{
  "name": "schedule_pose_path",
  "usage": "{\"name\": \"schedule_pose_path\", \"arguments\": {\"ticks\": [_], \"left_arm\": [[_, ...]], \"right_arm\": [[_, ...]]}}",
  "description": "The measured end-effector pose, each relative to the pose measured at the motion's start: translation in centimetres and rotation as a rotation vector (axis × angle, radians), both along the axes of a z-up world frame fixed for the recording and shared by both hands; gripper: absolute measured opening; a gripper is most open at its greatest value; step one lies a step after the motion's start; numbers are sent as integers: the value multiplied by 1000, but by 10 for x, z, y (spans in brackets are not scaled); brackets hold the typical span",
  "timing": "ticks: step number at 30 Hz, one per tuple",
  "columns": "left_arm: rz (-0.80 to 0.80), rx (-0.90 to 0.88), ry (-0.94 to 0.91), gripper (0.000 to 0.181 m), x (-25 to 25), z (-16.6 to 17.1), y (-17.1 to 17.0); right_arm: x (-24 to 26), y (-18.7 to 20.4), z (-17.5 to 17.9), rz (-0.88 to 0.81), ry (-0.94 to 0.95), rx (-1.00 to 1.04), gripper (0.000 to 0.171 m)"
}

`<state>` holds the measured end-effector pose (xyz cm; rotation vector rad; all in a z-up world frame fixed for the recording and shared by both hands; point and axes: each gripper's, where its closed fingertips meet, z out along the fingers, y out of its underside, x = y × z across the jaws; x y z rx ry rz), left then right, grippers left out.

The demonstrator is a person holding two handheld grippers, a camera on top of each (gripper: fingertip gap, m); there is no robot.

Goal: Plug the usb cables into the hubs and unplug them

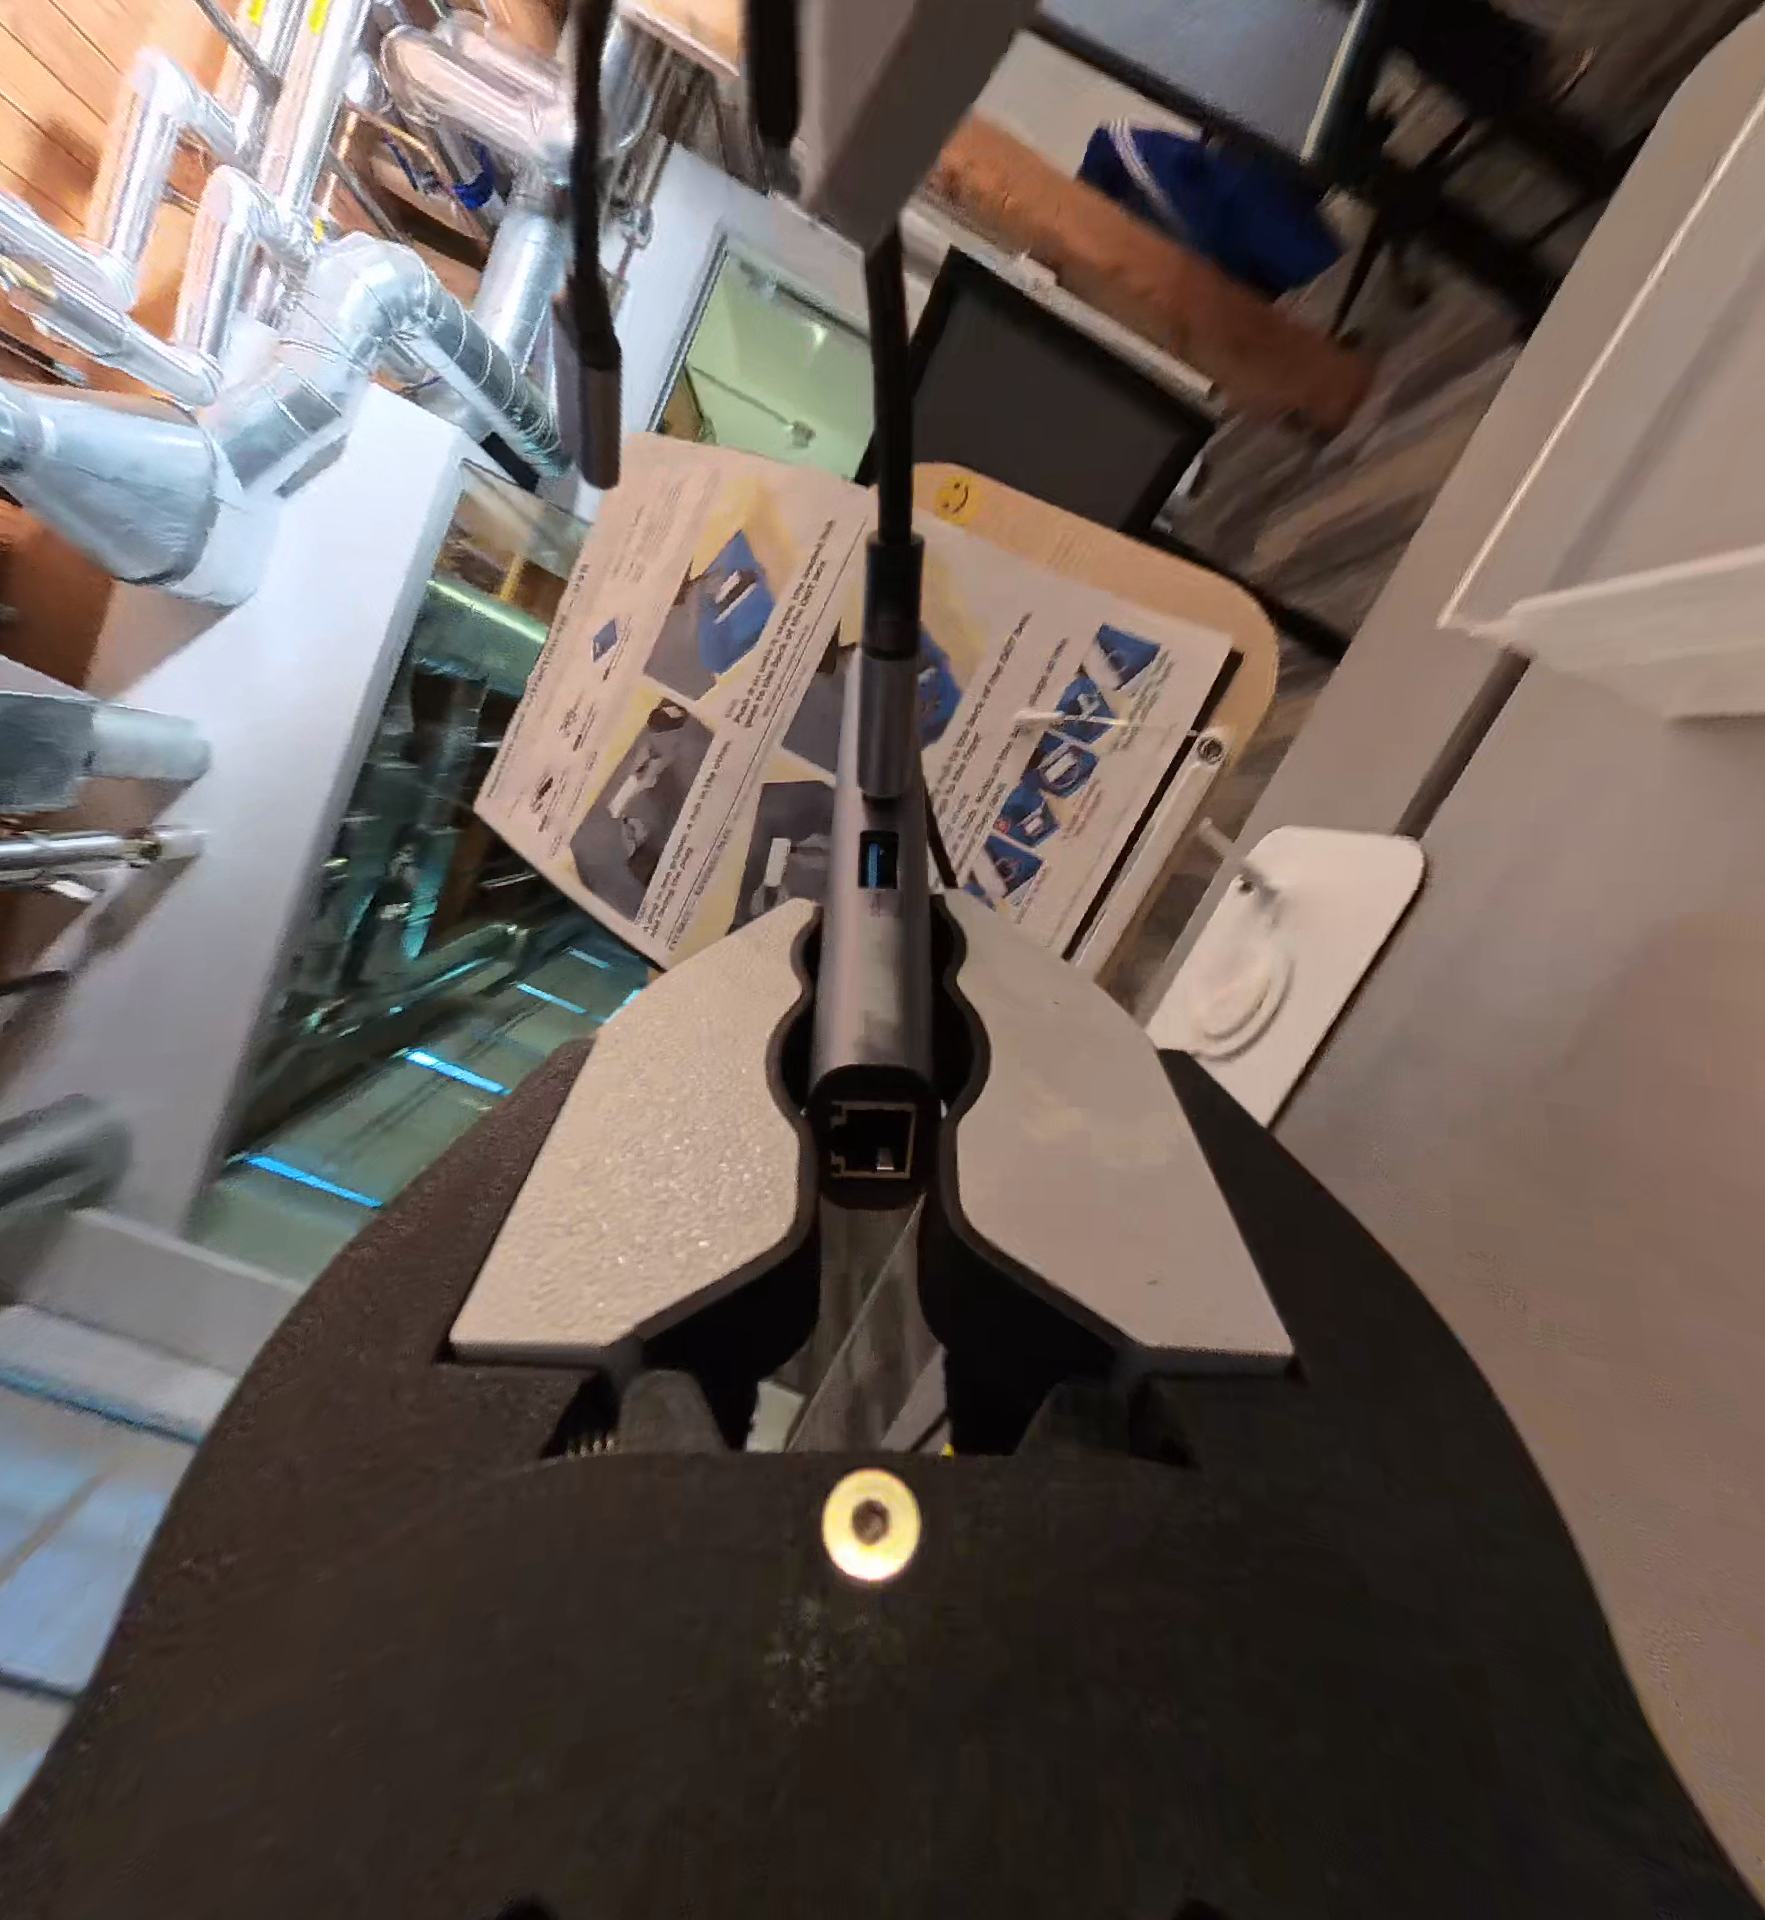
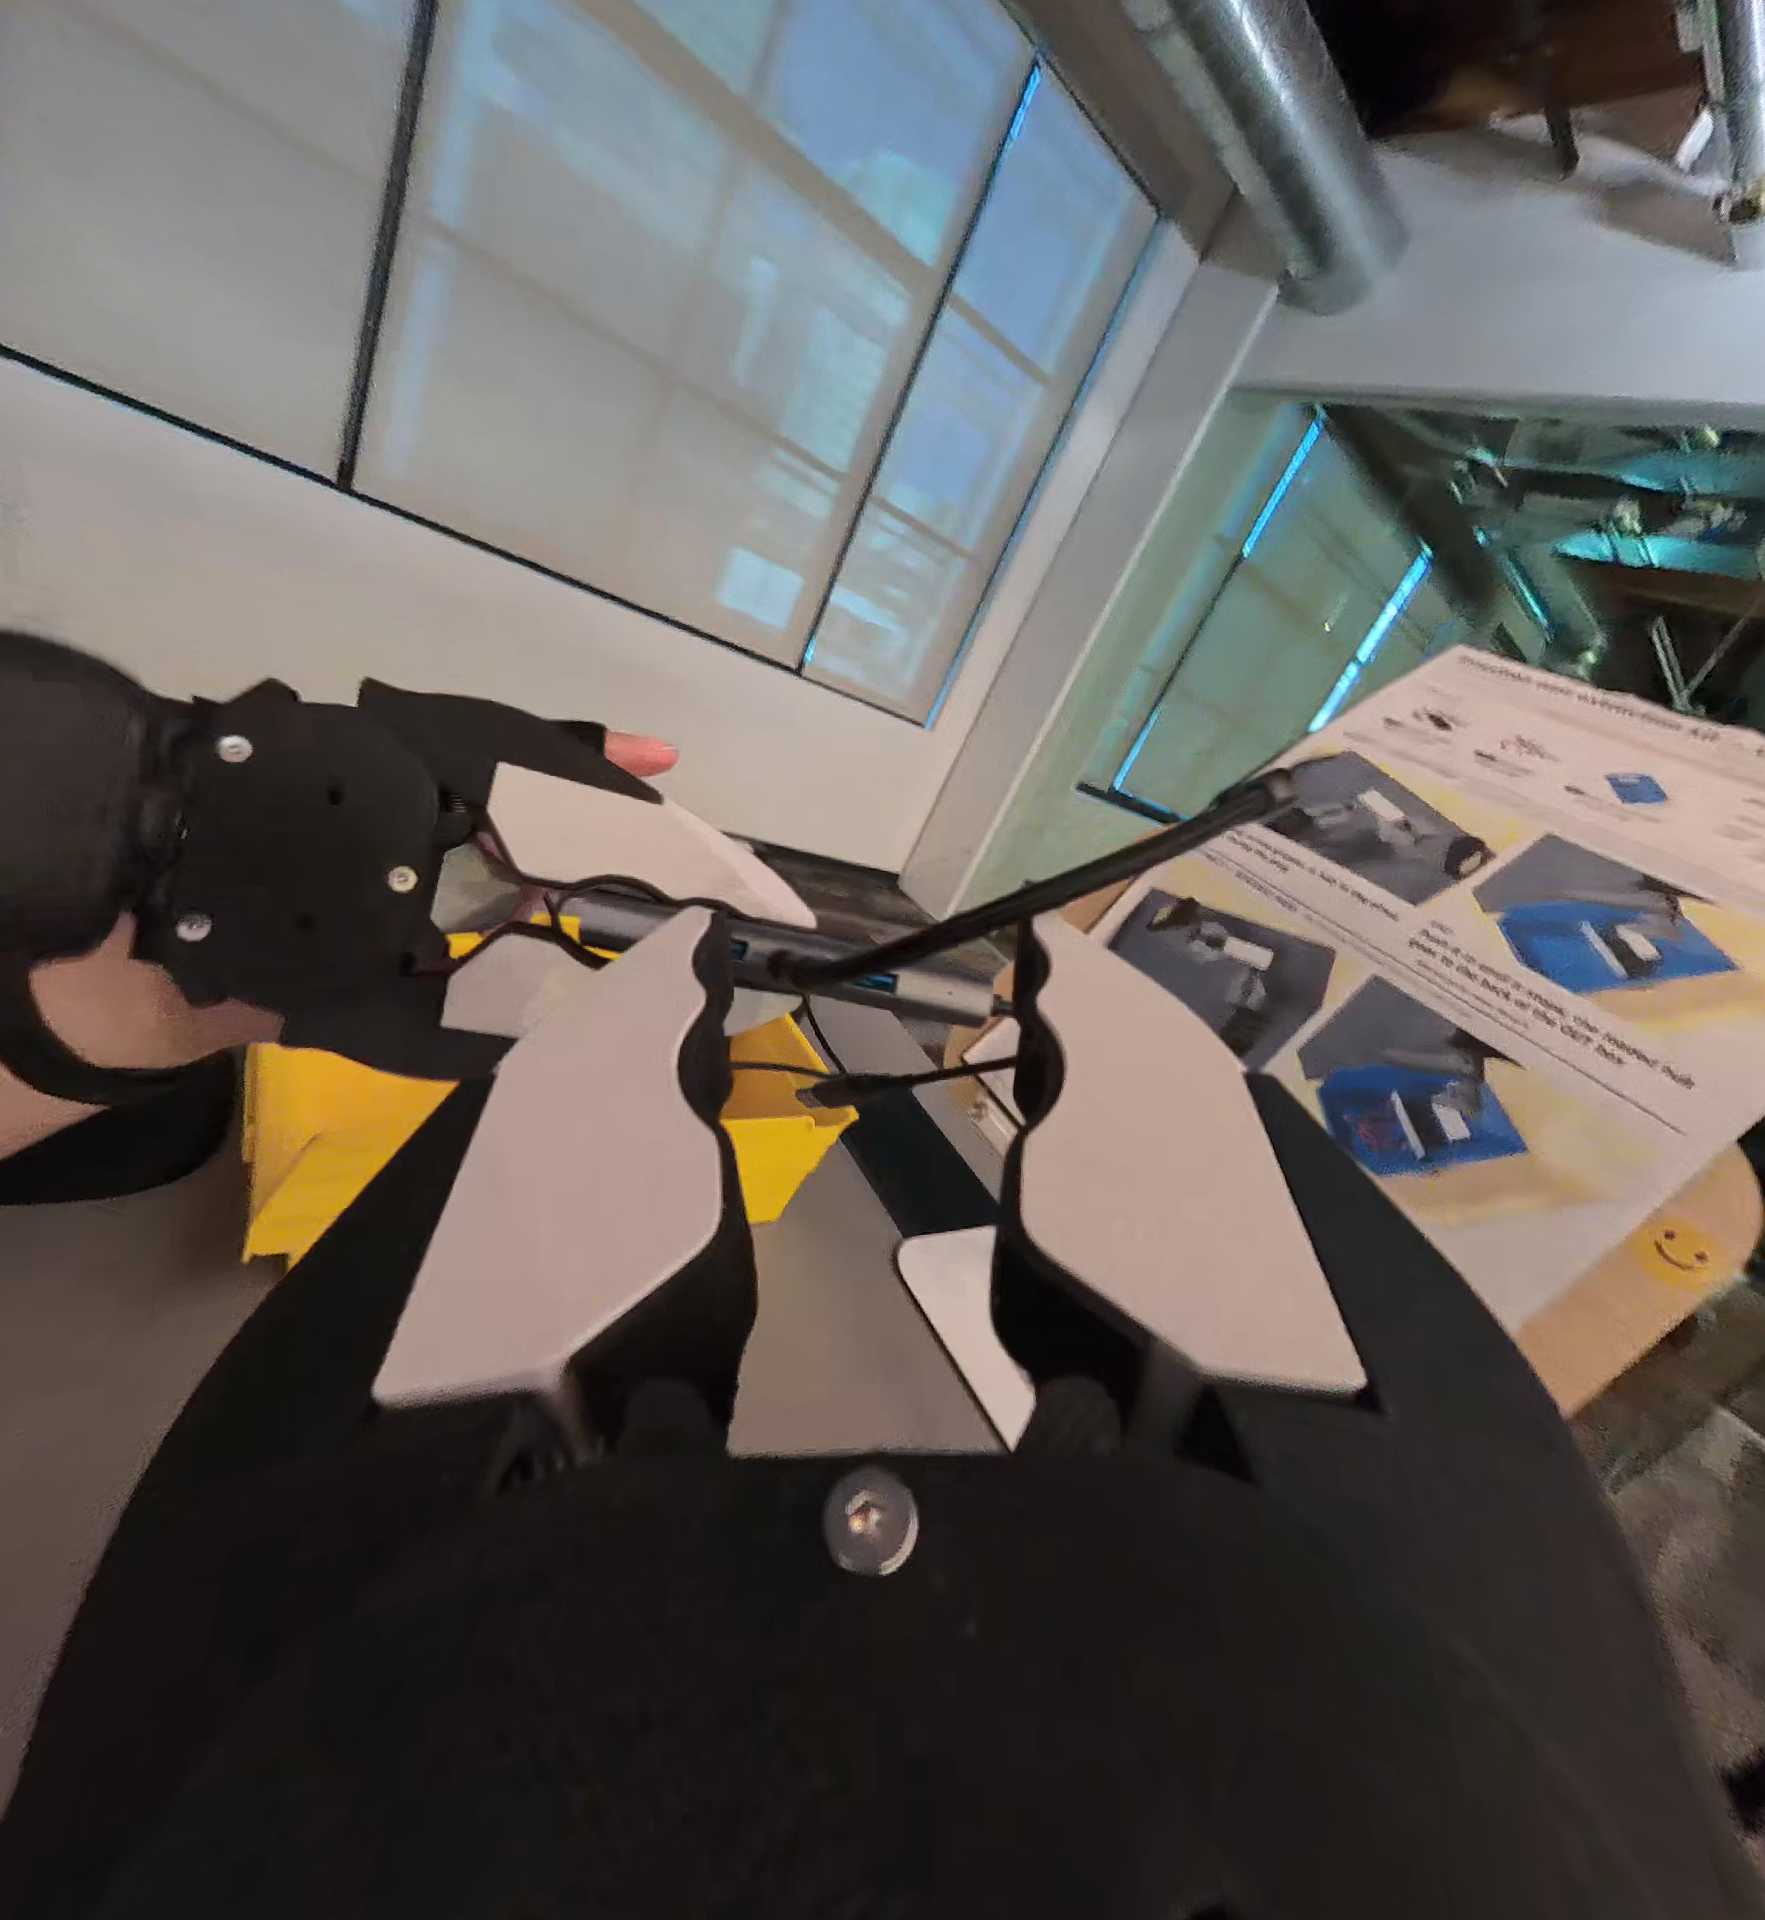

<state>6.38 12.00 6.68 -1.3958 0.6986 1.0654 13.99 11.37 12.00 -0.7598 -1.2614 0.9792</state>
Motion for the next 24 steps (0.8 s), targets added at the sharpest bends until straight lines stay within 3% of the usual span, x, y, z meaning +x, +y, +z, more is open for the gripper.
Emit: {"name": "schedule_pose_path", "arguments": {"ticks": [5, 9, 13, 24], "left_arm": [[31, -10, 34, 16, 1, -11, 9], [34, -30, 57, 16, 2, -19, 15], [26, -23, 78, 16, 5, -23, 19], [15, -14, 97, 17, 4, -24, 23]], "right_arm": [[-32, 13, -38, -108, -161, -75, 51], [-47, 15, -57, -77, -206, -173, 33], [-49, 18, -61, -94, -205, -170, 21], [-49, 22, -65, -104, -236, -181, 19]]}}
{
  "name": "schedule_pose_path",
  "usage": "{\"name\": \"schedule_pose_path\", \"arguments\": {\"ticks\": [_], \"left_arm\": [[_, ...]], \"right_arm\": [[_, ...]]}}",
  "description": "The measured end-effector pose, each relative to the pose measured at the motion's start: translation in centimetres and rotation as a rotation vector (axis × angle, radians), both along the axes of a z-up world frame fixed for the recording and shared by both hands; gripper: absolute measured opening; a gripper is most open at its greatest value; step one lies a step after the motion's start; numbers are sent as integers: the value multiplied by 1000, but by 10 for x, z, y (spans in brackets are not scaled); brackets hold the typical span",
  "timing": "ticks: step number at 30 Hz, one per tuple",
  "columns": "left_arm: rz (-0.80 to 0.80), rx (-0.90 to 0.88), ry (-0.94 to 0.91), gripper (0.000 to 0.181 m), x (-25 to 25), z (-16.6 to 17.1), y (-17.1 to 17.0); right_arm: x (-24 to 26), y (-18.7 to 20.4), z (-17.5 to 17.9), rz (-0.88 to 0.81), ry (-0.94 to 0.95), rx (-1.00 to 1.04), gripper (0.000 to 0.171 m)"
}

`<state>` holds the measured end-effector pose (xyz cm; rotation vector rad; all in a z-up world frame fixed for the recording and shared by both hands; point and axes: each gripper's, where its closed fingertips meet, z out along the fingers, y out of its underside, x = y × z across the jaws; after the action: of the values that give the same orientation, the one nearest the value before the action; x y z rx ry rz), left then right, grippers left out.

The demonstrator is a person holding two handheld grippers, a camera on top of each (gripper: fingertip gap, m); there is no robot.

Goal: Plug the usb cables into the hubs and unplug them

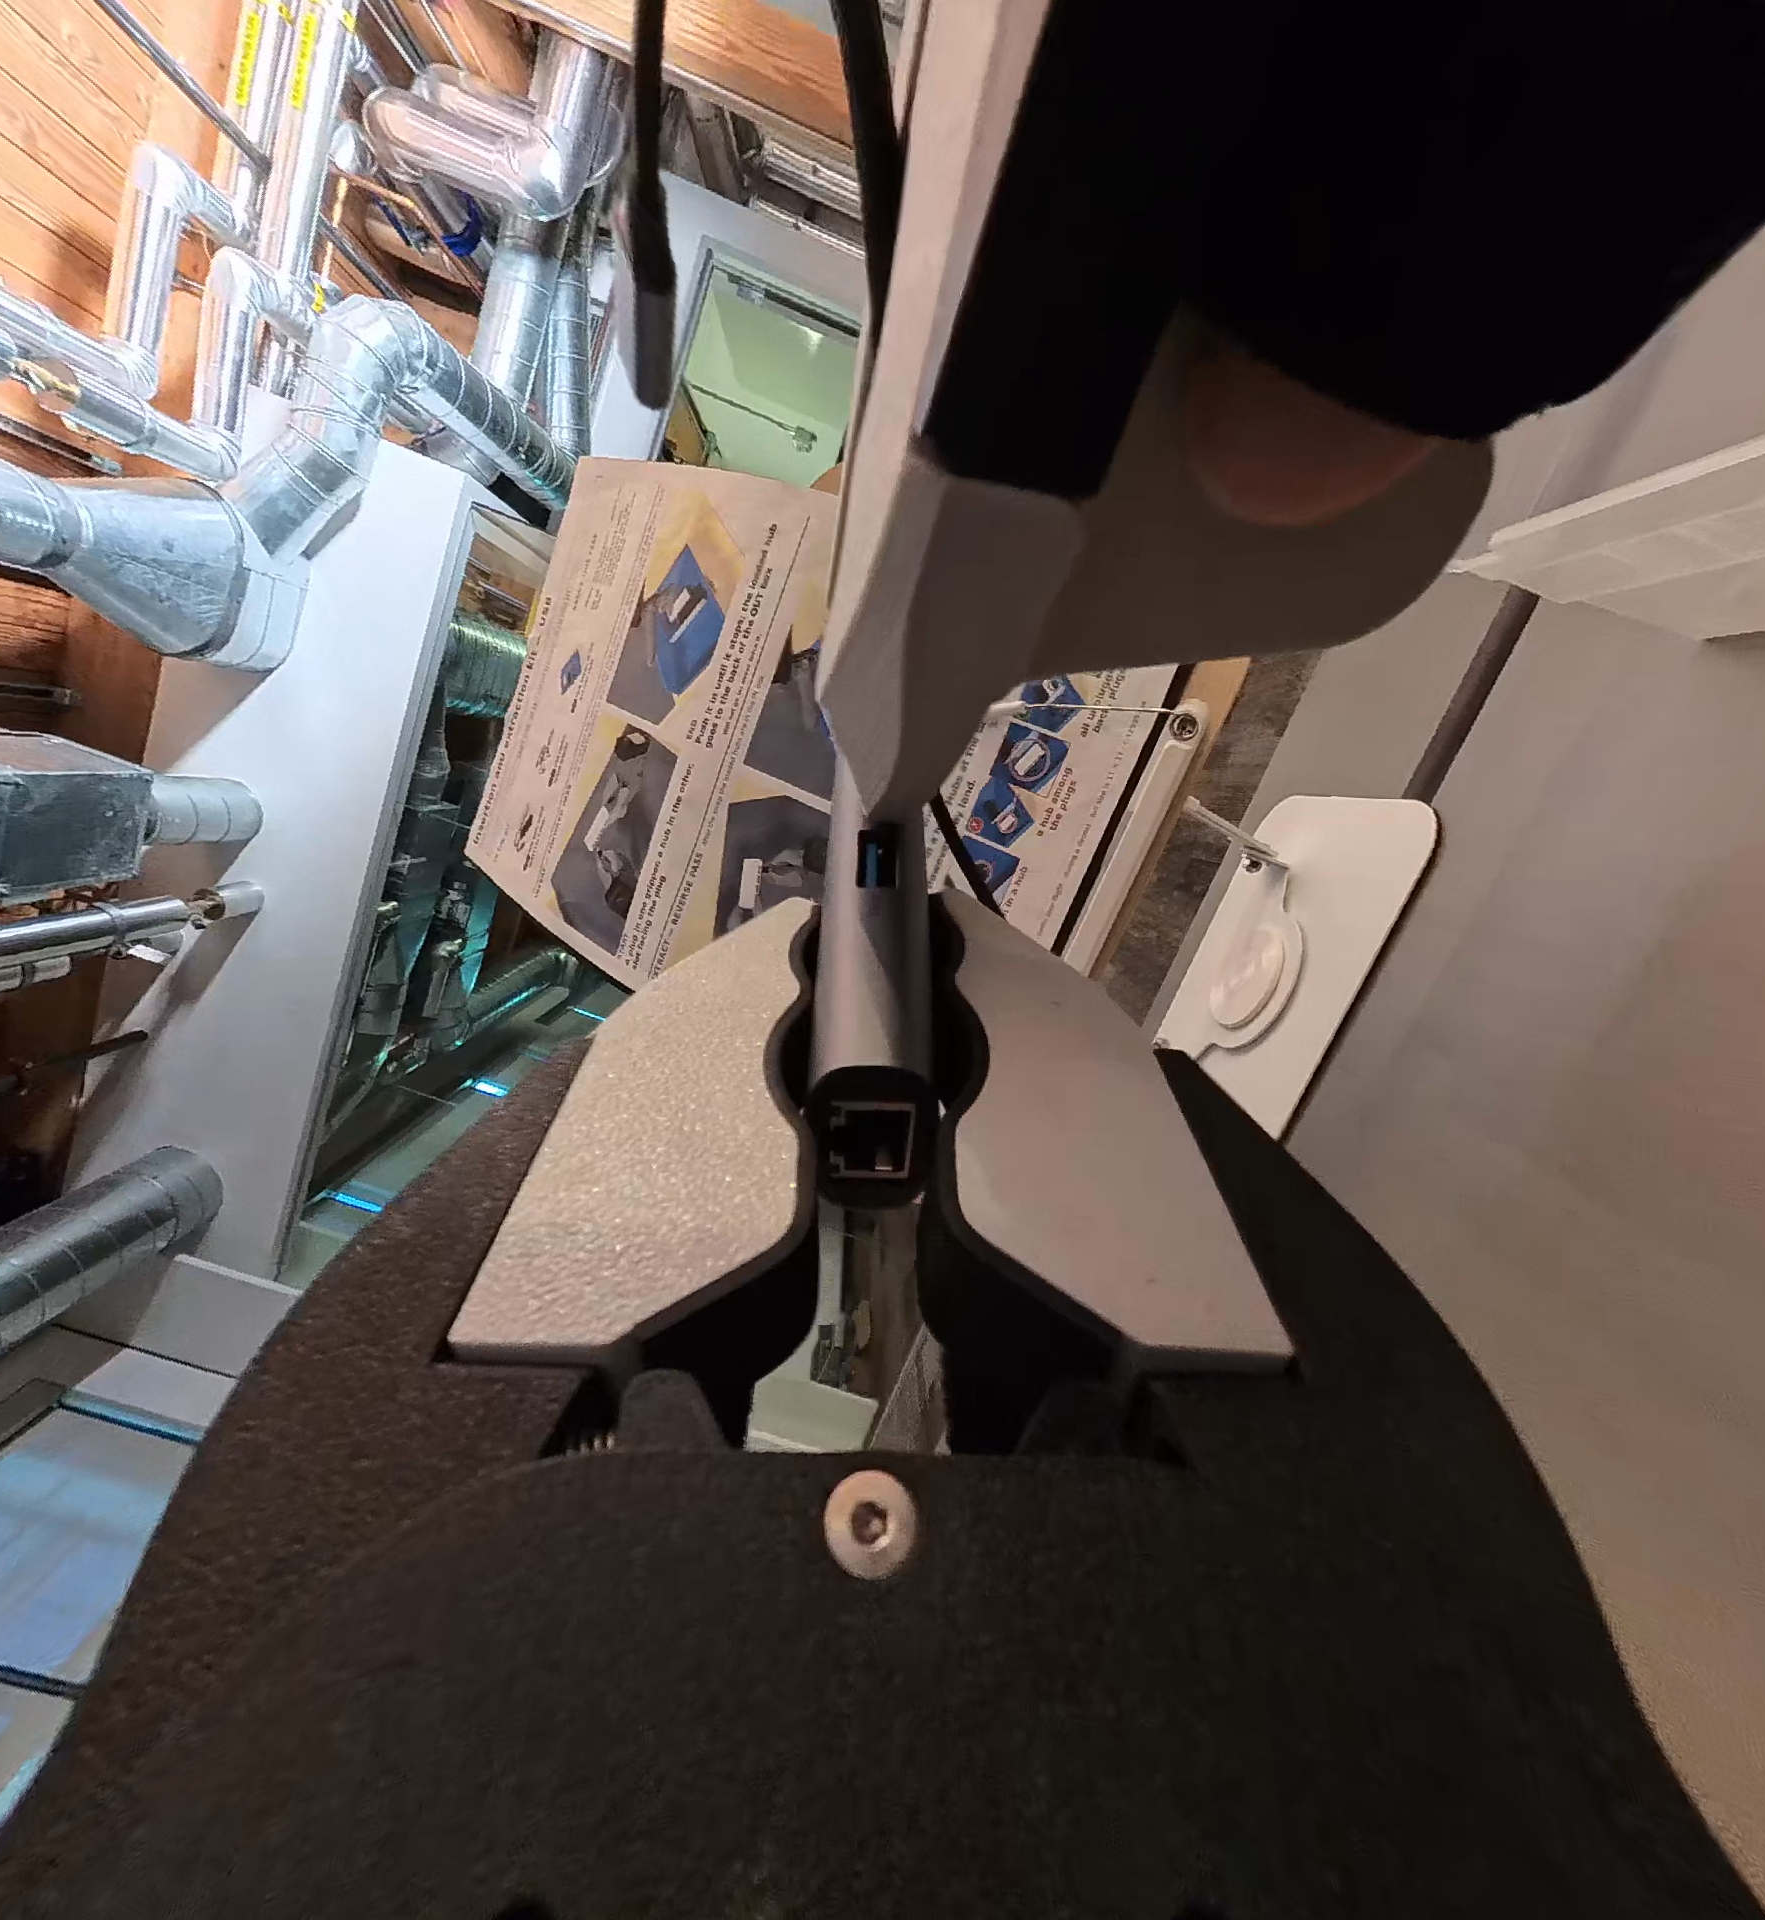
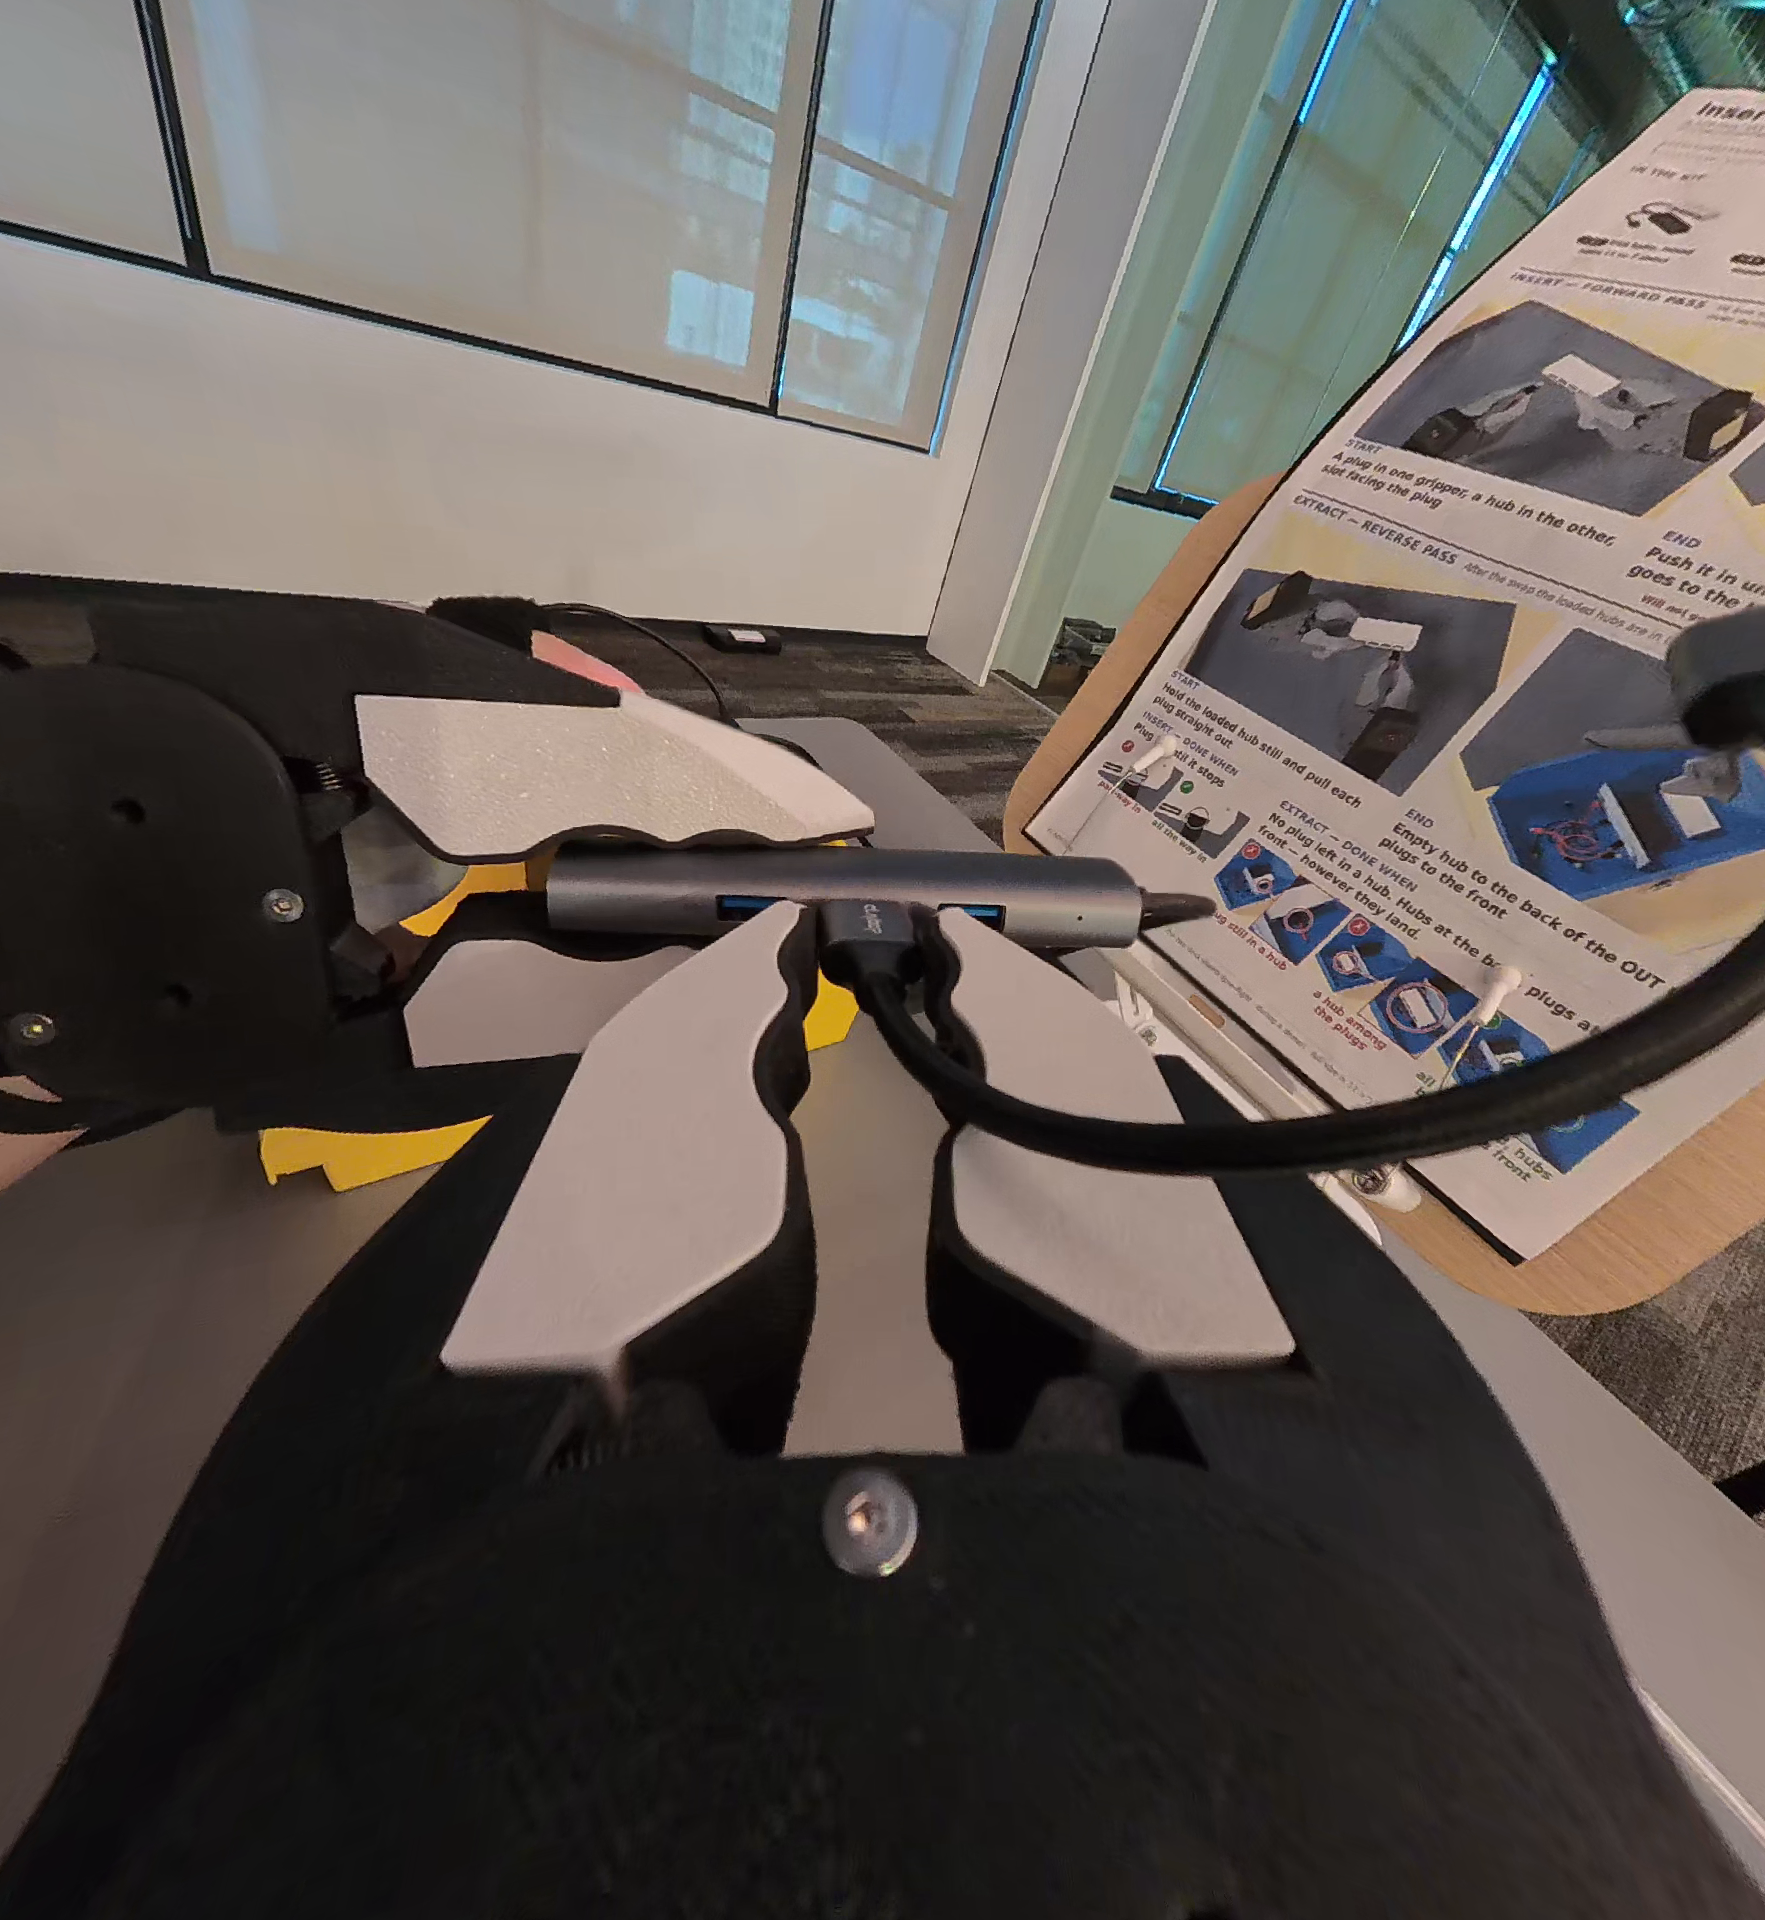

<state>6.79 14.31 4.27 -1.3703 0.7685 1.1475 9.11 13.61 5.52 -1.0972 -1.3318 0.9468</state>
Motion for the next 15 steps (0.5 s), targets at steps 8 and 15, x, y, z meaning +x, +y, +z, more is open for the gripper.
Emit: {"name": "schedule_pose_path", "arguments": {"ticks": [8, 15], "left_arm": [[30, -1, 8, 16, -5, 0, -1], [11, -1, -7, 16, -4, -3, 1]], "right_arm": [[-1, -2, -1, -2, 7, 14, 19], [-2, 0, -4, 26, 14, -46, 18]]}}
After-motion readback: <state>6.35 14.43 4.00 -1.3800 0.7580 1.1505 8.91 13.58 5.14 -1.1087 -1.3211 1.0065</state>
